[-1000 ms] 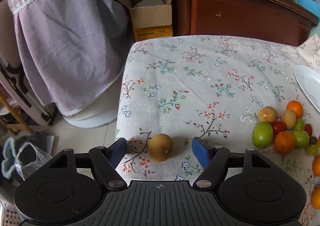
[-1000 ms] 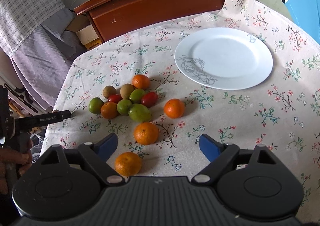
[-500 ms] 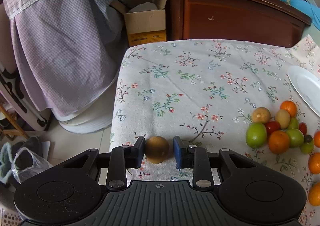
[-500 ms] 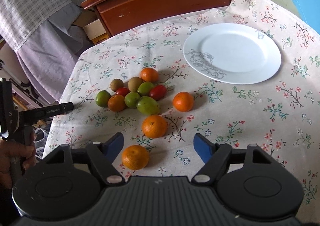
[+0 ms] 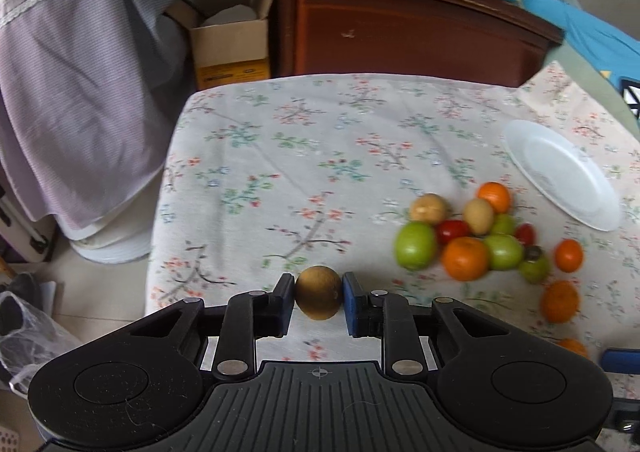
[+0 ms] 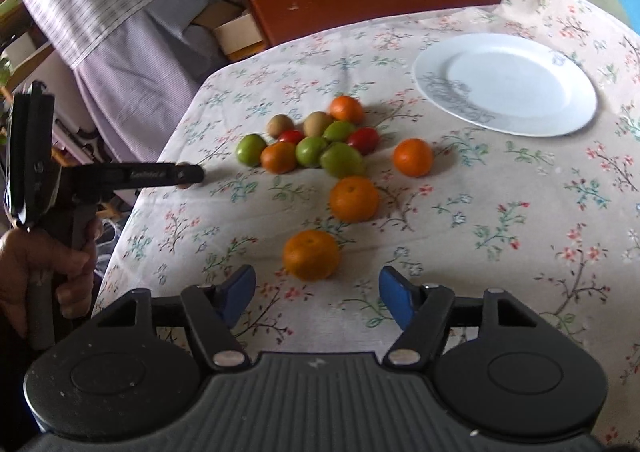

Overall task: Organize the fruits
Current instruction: 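Lift the kiwi with the left tool while the right tool grasps an orange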

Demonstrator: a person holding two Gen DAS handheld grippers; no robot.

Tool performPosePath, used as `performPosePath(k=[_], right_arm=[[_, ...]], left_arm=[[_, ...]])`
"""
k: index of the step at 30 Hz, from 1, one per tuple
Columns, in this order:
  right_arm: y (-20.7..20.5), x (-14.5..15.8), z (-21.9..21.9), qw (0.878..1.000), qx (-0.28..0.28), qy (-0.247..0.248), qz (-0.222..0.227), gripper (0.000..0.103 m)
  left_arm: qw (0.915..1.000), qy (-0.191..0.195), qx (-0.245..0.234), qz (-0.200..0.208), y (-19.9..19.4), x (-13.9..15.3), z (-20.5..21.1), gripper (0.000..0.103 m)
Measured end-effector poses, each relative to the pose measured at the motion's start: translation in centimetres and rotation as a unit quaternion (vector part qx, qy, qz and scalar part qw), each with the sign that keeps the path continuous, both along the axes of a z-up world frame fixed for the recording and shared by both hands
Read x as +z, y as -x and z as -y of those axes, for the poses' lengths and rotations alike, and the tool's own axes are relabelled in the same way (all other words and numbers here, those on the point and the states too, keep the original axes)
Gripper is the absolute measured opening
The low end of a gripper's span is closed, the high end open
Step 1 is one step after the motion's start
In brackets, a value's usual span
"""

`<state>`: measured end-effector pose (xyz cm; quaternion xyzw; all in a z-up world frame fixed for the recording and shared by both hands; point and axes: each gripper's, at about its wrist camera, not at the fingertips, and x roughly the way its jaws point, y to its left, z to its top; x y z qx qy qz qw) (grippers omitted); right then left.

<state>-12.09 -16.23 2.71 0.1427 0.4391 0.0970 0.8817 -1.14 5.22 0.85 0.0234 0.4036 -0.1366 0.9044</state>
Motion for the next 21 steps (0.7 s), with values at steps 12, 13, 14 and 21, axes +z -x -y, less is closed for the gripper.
performPosePath(k=[12,13,14,21], right_arm=[[-0.8,-0.7,-0.7,0.999,-0.017,0.027,0.007,0.07],[-0.8,-0.7,-0.8,0.999,-0.018,0.032,0.007,0.07],[-0.8,-0.7,-0.8,0.999,-0.018,0.039,0.007,0.07],[-0.9,-0.7,-1.5,0.998,-0.005,0.066,0.012,0.06]], left_arm=[[0.9995,0.017,-0.024,-0.013,1.7,0.0,2.5,0.023],[0.9995,0.015,-0.024,-0.015,1.8,-0.1,2.7,0.023],[0.9995,0.013,-0.024,-0.016,1.9,-0.1,2.9,0.023],[0.9994,0.008,-0.023,-0.024,2.4,0.0,3.7,0.023]])
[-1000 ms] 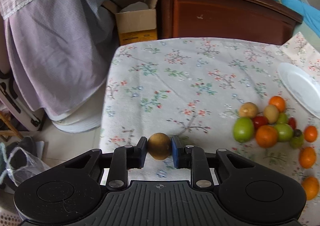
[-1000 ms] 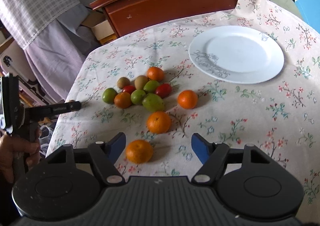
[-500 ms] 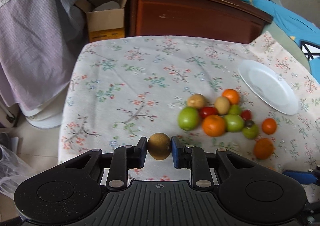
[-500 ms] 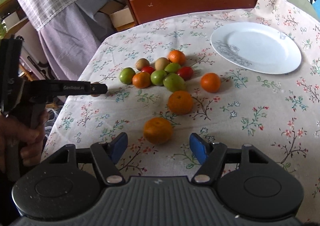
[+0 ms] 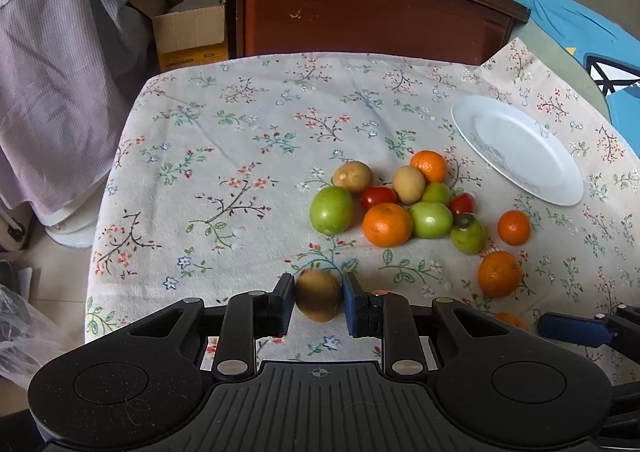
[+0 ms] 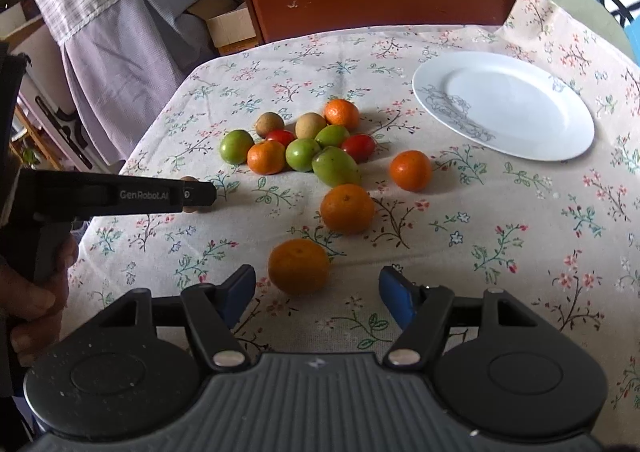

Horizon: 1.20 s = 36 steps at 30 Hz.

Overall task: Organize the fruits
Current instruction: 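Lift the kiwi with the left tool while the right tool grasps an orange, then carry kiwi and orange onto the white plate and open both tools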

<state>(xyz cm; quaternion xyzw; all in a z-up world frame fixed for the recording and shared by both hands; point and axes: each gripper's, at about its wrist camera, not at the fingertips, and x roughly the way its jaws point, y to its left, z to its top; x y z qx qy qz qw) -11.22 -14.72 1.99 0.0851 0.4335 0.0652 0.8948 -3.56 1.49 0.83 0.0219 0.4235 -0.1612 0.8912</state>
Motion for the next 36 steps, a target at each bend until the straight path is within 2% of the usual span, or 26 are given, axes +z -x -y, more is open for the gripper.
performPosePath(k=[5,9,13,20,29,33,36], right_arm=[[-0.2,0.0,-0.2,1.0,0.016,-0.01,-0.001,0.033],[-0.2,0.2,-0.4,1.0,0.018,-0.008,0.003,0.033],[-0.4,0.8,0.5,0.999,0.001,-0.033,0.001,0.033],[-0.3,3.2,2.4,0.998,-0.031,-0.042,0.027,0.033],[0.0,5.8,4.8,0.995,-0.065,-0.062,0.047,0.033],[-0.3,7.0,5.9,0.993,-0.073,-0.075,0.053,0.033],[-0.5,8.0,7.1,0.992,-0.079,-0.078,0.062,0.033]], left_arm=[[0.9999,-0.011,-0.005,0.011,0.7,0.8,0.9,0.023],[0.9998,-0.01,-0.004,0.015,1.2,1.3,1.5,0.023],[0.9997,0.0,-0.007,0.025,1.8,2.2,1.9,0.023],[0.9988,0.025,-0.008,0.042,3.5,4.1,1.6,0.023],[0.9983,0.033,-0.002,0.048,5.3,6.0,1.2,0.023],[0.9975,0.049,-0.005,0.05,5.4,7.7,2.0,0.023],[0.9958,0.057,-0.019,0.069,5.4,9.7,3.3,0.023]])
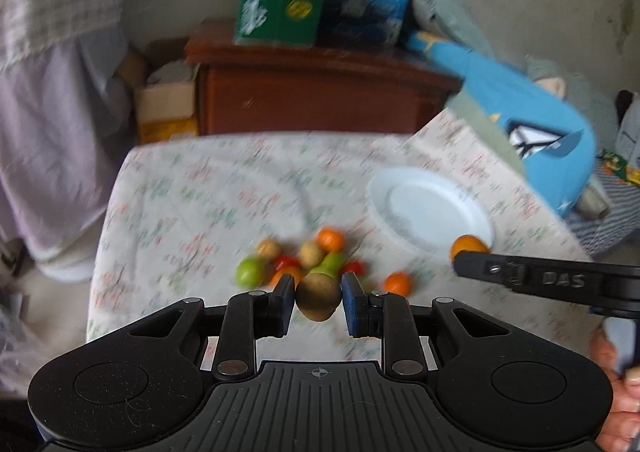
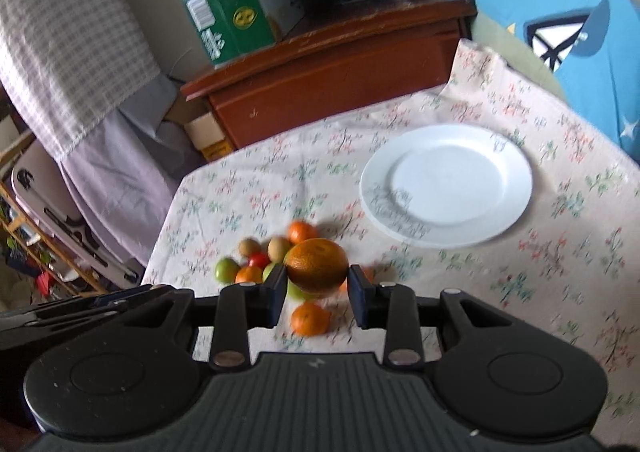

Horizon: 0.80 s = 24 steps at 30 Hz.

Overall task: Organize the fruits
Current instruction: 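Carry kiwi and orange onto the white plate and open both tools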

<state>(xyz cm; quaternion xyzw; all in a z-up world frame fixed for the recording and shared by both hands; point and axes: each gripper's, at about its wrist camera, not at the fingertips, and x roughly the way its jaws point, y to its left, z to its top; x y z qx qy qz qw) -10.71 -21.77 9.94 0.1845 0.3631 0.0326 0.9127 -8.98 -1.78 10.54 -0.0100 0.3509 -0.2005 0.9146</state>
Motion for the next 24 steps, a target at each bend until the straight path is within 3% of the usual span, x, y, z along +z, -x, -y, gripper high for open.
performPosePath(k=[11,16,24], right_arm=[[-1.8,1.8,5.7,0.998,-0.06,0.001,0.02,0.033],[-3.6,1.0,8.5,0.996,-0.088,-0.009,0.007,0.033],[-6.7,-2.5,11.0,0.992,-0.115,-0.022,-0.039,0.033]], left_arm=[[0.9974,0.031,-0.06,0.025,-2.9,4.4,6.4,0.023],[0.9971,0.018,-0.073,0.015,-5.0,3.2,8.4,0.023],[0.9959,0.013,-0.083,-0.034,-9.2,-1.1,9.9,0.023]])
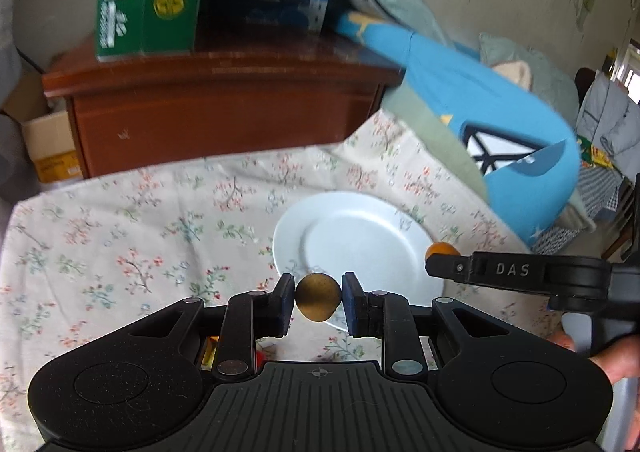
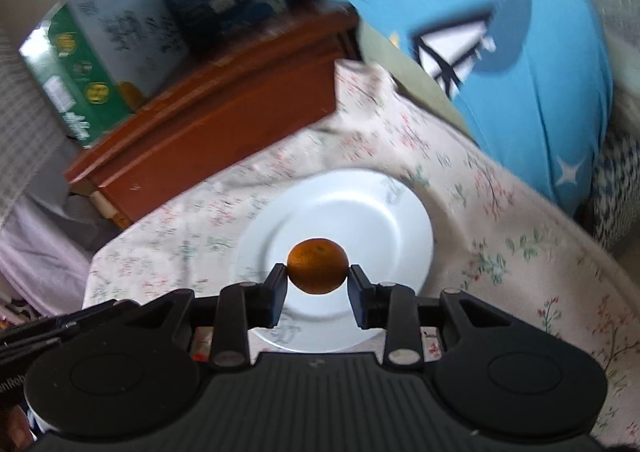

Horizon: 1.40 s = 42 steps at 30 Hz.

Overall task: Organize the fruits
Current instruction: 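Carry kiwi and orange onto the white plate and open both tools, then move both open tools back toward the fruit cluster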

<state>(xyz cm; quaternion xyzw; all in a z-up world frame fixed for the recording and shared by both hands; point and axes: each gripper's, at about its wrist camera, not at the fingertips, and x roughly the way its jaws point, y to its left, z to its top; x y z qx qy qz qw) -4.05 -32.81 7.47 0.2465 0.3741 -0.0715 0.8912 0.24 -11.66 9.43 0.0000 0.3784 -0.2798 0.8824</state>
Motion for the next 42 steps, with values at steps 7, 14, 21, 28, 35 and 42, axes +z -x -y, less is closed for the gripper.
performPosePath(k=[7,14,21,28,35,42], right_arm=[[-2.4,-1.8,0.8,1.0,-0.009,-0.009,-0.025,0.033],[-4.4,-4.2,1.4,0.998,-0.026,-0.023,-0.055,0.033],[-5.0,-5.1,2.3,0.996,-0.052,-0.031,-0.058,0.037],[-4.9,-3.6,3.5,0.997,-0.064,-0.004,-0.033,0.042],[-4.9,-4.9,6.0,0.992,-0.114,-0.009,-0.05,0.044],[-5.7,-7.0,6.4,0.989,-0.127,-0.009,-0.075,0.044]], left_arm=[[0.9994,-0.007,-0.028,-0.02,-2.8,-3.0,1.8,0.023],[0.9985,-0.007,-0.047,-0.029,-4.9,-4.9,3.1,0.023],[0.9982,-0.003,-0.053,-0.029,-5.6,-6.2,3.7,0.026],[0.9995,-0.025,-0.014,-0.014,-5.6,-7.1,2.5,0.049],[0.9987,-0.038,-0.007,-0.032,-6.2,-8.5,2.4,0.049],[0.9985,-0.039,0.003,-0.038,-6.5,-9.2,2.1,0.057]])
